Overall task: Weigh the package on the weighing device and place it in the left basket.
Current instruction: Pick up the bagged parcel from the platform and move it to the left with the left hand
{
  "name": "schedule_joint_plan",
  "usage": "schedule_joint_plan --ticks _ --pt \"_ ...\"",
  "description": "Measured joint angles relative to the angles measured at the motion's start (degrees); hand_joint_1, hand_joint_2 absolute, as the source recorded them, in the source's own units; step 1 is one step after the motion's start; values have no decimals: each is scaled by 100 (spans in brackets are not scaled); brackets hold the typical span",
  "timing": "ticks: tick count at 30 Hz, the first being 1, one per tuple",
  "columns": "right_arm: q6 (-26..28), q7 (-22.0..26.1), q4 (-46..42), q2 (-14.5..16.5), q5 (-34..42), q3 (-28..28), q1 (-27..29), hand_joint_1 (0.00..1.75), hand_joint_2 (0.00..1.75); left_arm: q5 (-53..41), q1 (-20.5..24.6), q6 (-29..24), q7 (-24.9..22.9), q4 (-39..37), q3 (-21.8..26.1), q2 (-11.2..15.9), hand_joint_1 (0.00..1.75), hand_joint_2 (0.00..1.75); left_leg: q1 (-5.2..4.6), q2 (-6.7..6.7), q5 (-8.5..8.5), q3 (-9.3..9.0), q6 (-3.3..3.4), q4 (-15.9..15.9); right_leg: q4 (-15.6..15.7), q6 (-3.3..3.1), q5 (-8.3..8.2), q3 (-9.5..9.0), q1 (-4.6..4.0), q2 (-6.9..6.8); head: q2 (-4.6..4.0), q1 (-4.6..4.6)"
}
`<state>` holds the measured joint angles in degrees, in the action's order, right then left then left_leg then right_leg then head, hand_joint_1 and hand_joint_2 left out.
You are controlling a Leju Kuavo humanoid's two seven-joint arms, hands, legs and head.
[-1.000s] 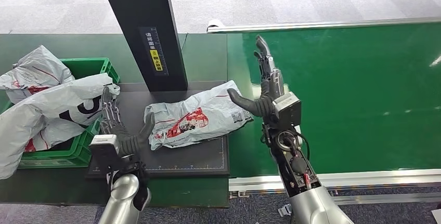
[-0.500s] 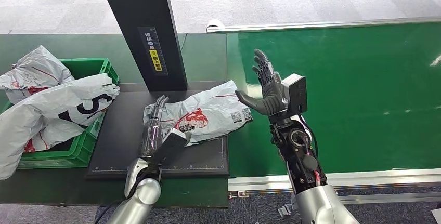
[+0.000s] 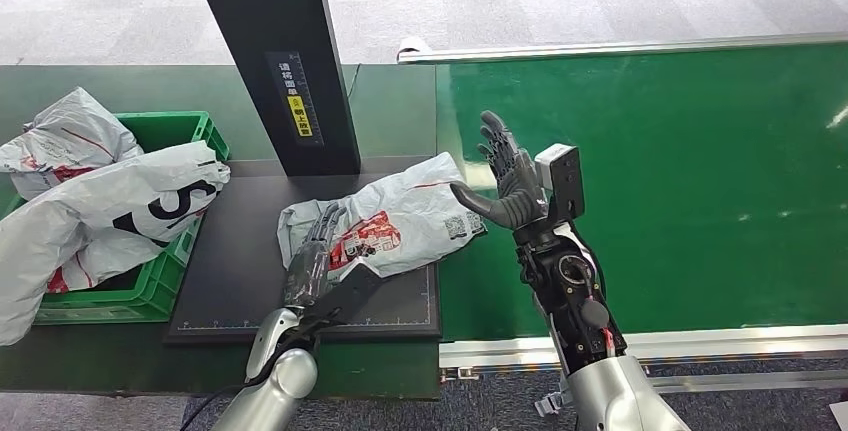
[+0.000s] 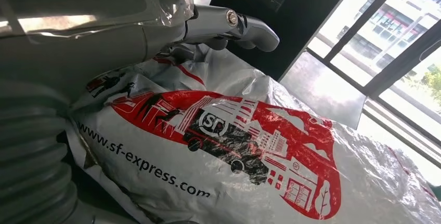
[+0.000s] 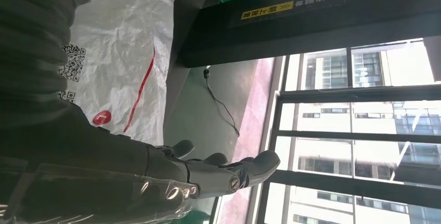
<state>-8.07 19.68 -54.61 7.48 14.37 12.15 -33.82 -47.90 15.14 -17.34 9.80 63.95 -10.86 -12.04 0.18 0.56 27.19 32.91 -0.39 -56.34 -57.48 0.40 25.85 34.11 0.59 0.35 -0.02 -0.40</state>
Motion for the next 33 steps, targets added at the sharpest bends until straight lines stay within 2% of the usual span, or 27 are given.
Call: schedule_joint_plan --ticks 3,7,10,11,15,16,21,33 --pt "86 -116 21 18 -6 -10 -1 0 175 -87 46 139 -214 -104 6 -3 0 175 0 1 0 0 0 0 0 0 0 -1 0 0 0 0" --pt "201 -224 68 75 -189 -13 -22 0 175 -320 249 271 -825 -532 88 -54 0 175 0 2 -1 -2 0 0 0 0 0 -6 0 -1 0 0" --pt "227 -226 89 92 -324 -13 -26 0 175 -444 369 252 -934 -732 116 -94 0 175 0 3 -1 -8 0 0 0 0 0 -14 0 -4 0 1" --pt "235 -224 92 93 -363 -13 -25 0 175 -476 403 250 -949 -782 121 -103 5 175 0 3 0 -11 0 0 0 0 0 -17 0 -5 0 0" --pt "287 -215 92 93 -440 -13 -15 0 175 -507 471 122 -885 -905 170 -134 164 175 0 3 0 -21 0 0 0 0 0 -25 0 -4 0 1" --pt "292 -213 91 91 -452 -13 -10 0 175 -499 472 18 -823 -918 186 -138 170 175 0 2 -1 -22 0 0 0 0 0 -25 0 -4 0 1" --pt "273 -190 90 70 -502 -17 7 0 175 -298 470 -613 -474 -914 301 -151 175 175 0 1 -1 -22 0 0 0 -1 -1 -24 0 -4 0 0" --pt "99 -68 104 42 -488 -13 -5 0 175 485 207 -1164 315 -489 428 -136 175 175 0 2 0 -14 0 0 0 0 1 -16 0 -4 0 1"
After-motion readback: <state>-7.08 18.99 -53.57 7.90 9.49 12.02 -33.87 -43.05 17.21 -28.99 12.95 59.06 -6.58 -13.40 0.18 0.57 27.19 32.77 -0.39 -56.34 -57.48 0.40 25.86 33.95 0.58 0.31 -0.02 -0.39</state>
